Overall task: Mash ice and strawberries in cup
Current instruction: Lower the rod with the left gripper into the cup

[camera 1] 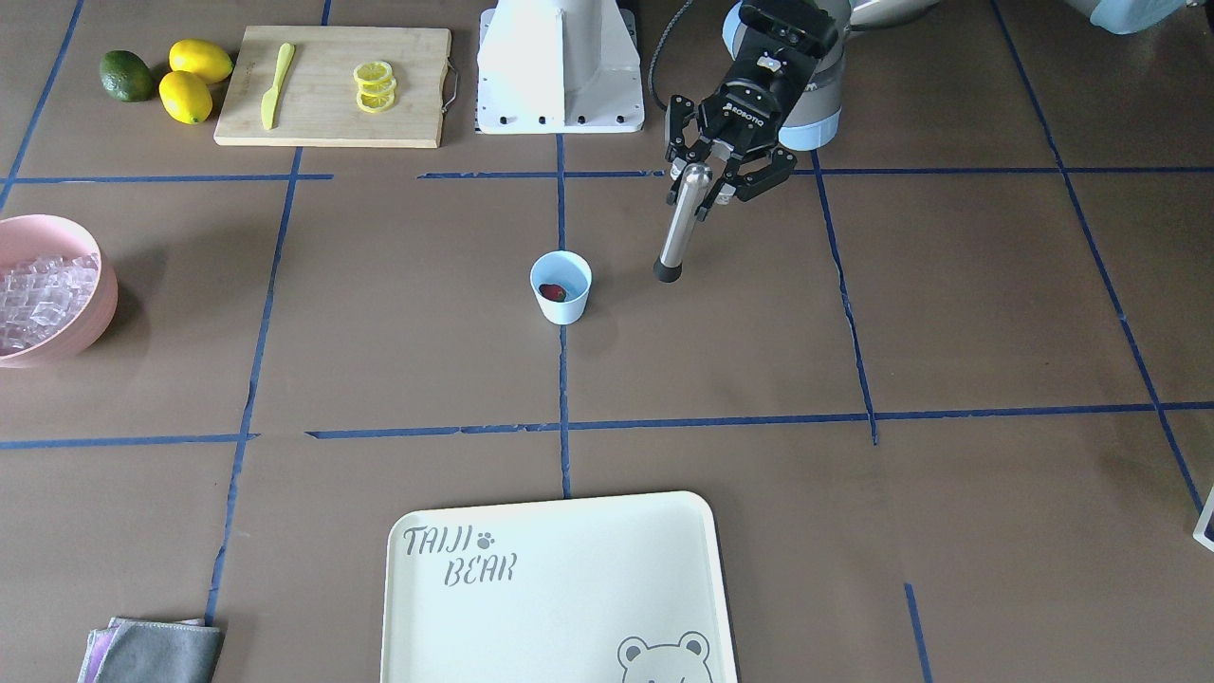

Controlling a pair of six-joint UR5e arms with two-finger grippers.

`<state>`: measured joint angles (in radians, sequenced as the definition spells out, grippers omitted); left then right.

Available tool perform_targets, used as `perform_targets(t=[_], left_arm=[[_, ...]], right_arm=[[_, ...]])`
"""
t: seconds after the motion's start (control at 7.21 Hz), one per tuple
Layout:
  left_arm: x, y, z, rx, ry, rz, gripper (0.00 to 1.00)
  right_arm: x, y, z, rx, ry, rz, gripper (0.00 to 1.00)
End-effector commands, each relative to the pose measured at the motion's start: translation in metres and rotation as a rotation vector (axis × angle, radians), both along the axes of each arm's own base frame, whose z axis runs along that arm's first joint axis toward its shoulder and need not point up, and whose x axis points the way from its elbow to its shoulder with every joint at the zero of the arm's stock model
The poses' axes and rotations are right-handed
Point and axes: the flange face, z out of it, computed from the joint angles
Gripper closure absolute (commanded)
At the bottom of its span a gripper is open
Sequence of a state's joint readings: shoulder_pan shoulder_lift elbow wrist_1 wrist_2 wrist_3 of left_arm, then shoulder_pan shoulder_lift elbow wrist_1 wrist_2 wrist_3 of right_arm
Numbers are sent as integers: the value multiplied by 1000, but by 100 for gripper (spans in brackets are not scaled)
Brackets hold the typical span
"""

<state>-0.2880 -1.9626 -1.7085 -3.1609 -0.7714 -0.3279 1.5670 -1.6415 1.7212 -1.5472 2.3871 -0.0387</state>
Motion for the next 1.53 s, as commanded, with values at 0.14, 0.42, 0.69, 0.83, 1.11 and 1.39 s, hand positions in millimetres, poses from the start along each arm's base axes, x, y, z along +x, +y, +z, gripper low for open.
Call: perform_targets(t=[0.14, 0.42, 0.69, 0.83, 1.11, 1.39], left_arm=[[35, 38, -32, -19, 35, 12, 100], [43, 37, -58, -6, 76, 21, 100], [64, 31, -66, -8, 72, 19, 100], [70, 30, -62, -11, 65, 20, 100], [89, 27, -44, -5, 72, 33, 100], [111, 23, -45, -4, 82, 34, 100]], right_arm=[[-3, 0, 2, -5, 0, -5, 0], [-3, 0, 2, -6, 0, -6, 0], [-5, 0, 5, -12, 0, -8, 0], [-5, 0, 7, -15, 0, -9, 0], [-7, -2, 10, -21, 0, -12, 0], [-7, -3, 11, -22, 2, -13, 0]])
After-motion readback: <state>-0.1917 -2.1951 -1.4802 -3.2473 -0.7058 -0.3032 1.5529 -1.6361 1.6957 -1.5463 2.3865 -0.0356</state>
